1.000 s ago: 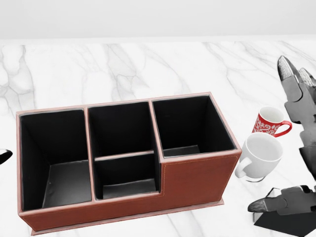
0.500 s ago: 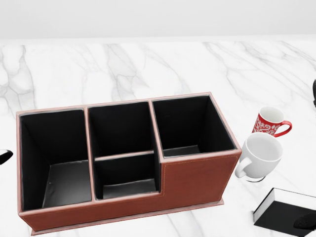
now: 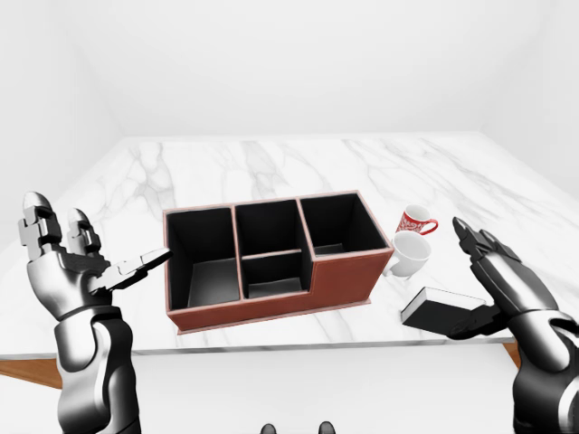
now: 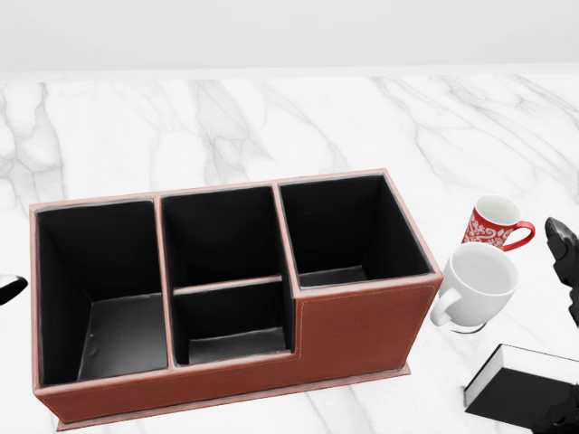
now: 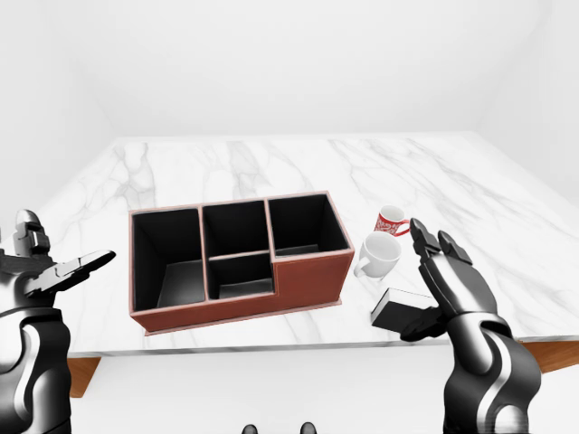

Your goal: Pick up the book and place it in the right compartment of the caddy.

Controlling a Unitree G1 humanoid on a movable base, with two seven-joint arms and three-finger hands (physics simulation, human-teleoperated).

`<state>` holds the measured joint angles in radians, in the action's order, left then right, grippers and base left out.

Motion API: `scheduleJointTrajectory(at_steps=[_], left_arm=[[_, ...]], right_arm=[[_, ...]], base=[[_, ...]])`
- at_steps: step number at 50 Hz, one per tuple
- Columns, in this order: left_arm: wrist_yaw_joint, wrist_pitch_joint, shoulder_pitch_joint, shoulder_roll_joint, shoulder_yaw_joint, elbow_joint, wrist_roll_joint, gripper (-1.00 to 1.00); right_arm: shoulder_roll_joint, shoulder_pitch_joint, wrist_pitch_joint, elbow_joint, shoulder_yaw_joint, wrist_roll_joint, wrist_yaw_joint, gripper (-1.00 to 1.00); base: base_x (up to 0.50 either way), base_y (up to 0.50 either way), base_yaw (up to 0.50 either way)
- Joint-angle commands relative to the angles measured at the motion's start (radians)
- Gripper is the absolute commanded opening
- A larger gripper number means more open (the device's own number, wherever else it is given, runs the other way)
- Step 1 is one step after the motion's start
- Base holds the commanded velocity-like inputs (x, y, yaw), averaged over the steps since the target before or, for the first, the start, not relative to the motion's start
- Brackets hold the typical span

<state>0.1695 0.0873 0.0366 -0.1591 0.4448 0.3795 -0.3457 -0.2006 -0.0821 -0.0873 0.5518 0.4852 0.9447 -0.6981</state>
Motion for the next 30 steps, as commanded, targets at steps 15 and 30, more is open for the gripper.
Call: scheduleJointTrajectory(at_steps=[15, 30], left_arm=[[-0.001, 0.000, 0.000, 0.002, -0.006, -0.007, 0.007, 1.00], [-0.001, 0.000, 0.001, 0.003, -0.010, -0.011, 0.011, 1.00]], right_arm=[[-0.110, 0.078, 0.000, -0.418, -0.093, -0.005, 0.001, 1.00], [-0.149, 0.104, 0.000, -0.467, -0.097, -0.006, 0.021, 1.00]], base=[[0.00, 0.00, 0.00], [0.00, 0.00, 0.00]])
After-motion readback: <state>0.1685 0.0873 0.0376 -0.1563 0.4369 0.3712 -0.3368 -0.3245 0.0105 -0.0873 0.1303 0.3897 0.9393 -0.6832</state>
